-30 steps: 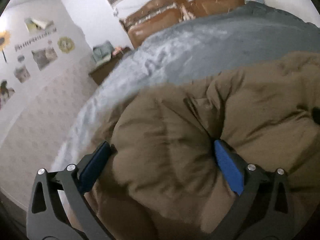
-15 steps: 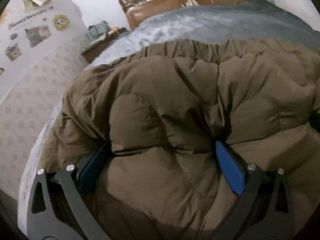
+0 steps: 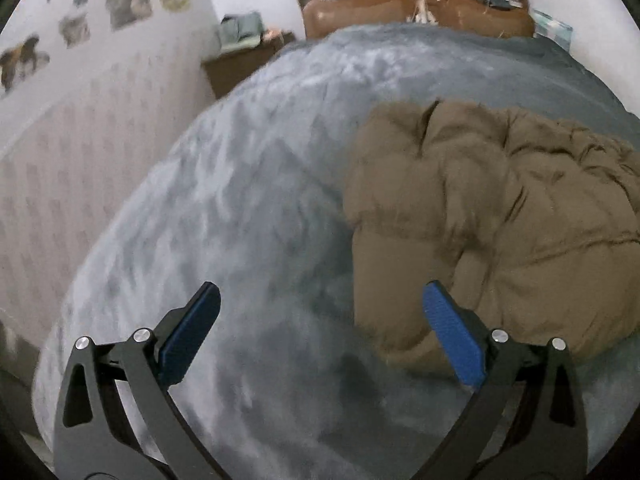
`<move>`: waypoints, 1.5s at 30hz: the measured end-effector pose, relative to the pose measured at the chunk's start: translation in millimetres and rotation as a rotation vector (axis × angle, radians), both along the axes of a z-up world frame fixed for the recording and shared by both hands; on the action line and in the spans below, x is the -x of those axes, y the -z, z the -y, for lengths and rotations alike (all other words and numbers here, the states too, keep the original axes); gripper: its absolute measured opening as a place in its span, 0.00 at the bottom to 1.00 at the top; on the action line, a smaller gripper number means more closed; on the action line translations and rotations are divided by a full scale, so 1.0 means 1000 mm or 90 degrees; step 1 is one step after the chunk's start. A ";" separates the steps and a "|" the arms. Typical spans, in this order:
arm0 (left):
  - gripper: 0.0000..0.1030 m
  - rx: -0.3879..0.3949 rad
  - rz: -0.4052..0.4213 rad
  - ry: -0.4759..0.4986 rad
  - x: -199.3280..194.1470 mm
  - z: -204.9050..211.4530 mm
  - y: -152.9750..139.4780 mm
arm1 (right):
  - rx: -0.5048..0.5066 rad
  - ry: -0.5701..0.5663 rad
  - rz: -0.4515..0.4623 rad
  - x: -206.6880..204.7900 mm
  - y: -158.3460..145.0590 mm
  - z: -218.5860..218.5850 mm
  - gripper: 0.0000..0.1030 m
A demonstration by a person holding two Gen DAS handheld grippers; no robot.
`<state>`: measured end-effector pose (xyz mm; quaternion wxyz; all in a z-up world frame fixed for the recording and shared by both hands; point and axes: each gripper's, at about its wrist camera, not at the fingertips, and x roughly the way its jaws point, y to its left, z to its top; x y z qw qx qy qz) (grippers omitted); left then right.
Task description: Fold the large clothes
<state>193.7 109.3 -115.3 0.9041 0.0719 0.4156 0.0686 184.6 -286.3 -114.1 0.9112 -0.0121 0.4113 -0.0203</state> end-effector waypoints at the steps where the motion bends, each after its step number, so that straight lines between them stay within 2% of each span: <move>1: 0.97 0.001 -0.011 0.000 -0.002 0.002 0.007 | -0.005 0.009 -0.005 -0.005 0.007 0.004 0.98; 4: 0.97 -0.029 -0.002 0.033 -0.008 0.012 0.029 | -0.063 0.053 -0.032 -0.011 0.040 0.017 0.97; 6: 0.97 -0.039 0.009 0.041 -0.008 0.015 0.040 | -0.135 0.081 -0.075 -0.022 0.069 0.028 0.80; 7: 0.96 -0.027 0.008 0.041 -0.010 0.015 0.042 | -0.165 0.080 -0.087 -0.027 0.078 0.030 0.53; 8: 0.72 0.007 0.000 0.054 -0.009 0.011 0.044 | -0.195 0.060 -0.098 -0.030 0.084 0.029 0.37; 9: 0.24 0.036 -0.018 0.087 -0.007 0.010 0.045 | -0.186 0.049 -0.102 -0.031 0.084 0.025 0.32; 10: 0.20 0.035 -0.038 0.125 -0.005 0.017 0.046 | -0.164 0.036 -0.104 -0.032 0.080 0.020 0.23; 11: 0.10 0.001 -0.030 0.136 0.001 0.026 0.042 | -0.151 0.029 -0.104 -0.030 0.073 0.016 0.17; 12: 0.08 -0.014 -0.028 0.146 0.007 0.033 0.037 | -0.151 0.027 -0.098 -0.026 0.064 0.016 0.16; 13: 0.08 -0.007 -0.028 0.145 0.010 0.033 0.032 | -0.153 0.026 -0.091 -0.022 0.056 0.018 0.14; 16: 0.07 0.095 -0.027 0.122 0.028 0.018 0.009 | -0.136 0.012 -0.073 -0.004 0.033 0.021 0.11; 17: 0.08 0.108 -0.026 0.126 0.037 0.016 0.004 | -0.130 0.016 -0.072 0.002 0.028 0.023 0.11; 20: 0.09 0.096 -0.025 0.140 0.065 0.023 -0.008 | -0.121 0.038 -0.067 0.022 0.012 0.029 0.11; 22: 0.22 0.076 -0.022 0.105 0.073 0.026 -0.013 | -0.102 0.054 -0.063 0.033 0.003 0.032 0.14; 24: 0.57 0.041 -0.032 0.027 0.079 0.016 -0.015 | -0.071 0.087 -0.051 0.045 -0.003 0.033 0.32; 25: 0.62 0.043 -0.042 -0.007 0.078 0.009 -0.016 | -0.067 0.101 -0.051 0.051 -0.006 0.035 0.53; 26: 0.64 0.064 -0.056 -0.050 0.079 -0.003 -0.019 | -0.067 0.116 -0.054 0.057 -0.008 0.036 0.82; 27: 0.70 0.102 -0.069 -0.085 0.084 -0.021 -0.026 | -0.071 0.124 -0.056 0.067 -0.013 0.037 0.87; 29: 0.78 0.160 -0.053 -0.099 0.098 -0.036 -0.044 | -0.089 0.120 -0.032 0.082 -0.033 0.035 0.88; 30: 0.85 0.160 -0.014 -0.100 0.113 -0.043 -0.062 | -0.093 0.120 -0.013 0.093 -0.045 0.032 0.90; 31: 0.88 0.141 0.020 -0.092 0.126 -0.042 -0.072 | -0.096 0.122 0.001 0.101 -0.055 0.030 0.95; 32: 0.95 0.120 0.051 -0.075 0.139 -0.042 -0.083 | -0.106 0.123 0.020 0.113 -0.069 0.025 0.98; 33: 0.97 0.094 0.081 -0.051 0.155 -0.041 -0.097 | -0.118 0.117 0.037 0.124 -0.078 0.020 0.98; 35: 0.97 0.058 0.125 -0.013 0.173 -0.042 -0.122 | -0.134 0.086 0.072 0.149 -0.097 0.005 0.98; 38: 0.97 0.019 0.158 0.039 0.198 -0.007 -0.128 | -0.105 0.062 0.089 0.171 -0.106 -0.016 0.98; 39: 0.97 0.013 0.169 0.034 0.213 -0.003 -0.137 | -0.072 0.066 0.104 0.185 -0.114 -0.028 0.98; 40: 0.97 0.012 0.173 0.026 0.205 0.002 -0.140 | -0.072 0.066 0.104 0.185 -0.114 -0.028 0.98; 44: 0.97 0.095 0.215 0.047 0.226 -0.009 -0.169 | -0.046 0.068 0.208 0.219 -0.141 -0.036 0.98; 45: 0.97 0.094 0.218 0.053 0.226 -0.006 -0.171 | -0.039 0.063 0.224 0.224 -0.146 -0.038 0.98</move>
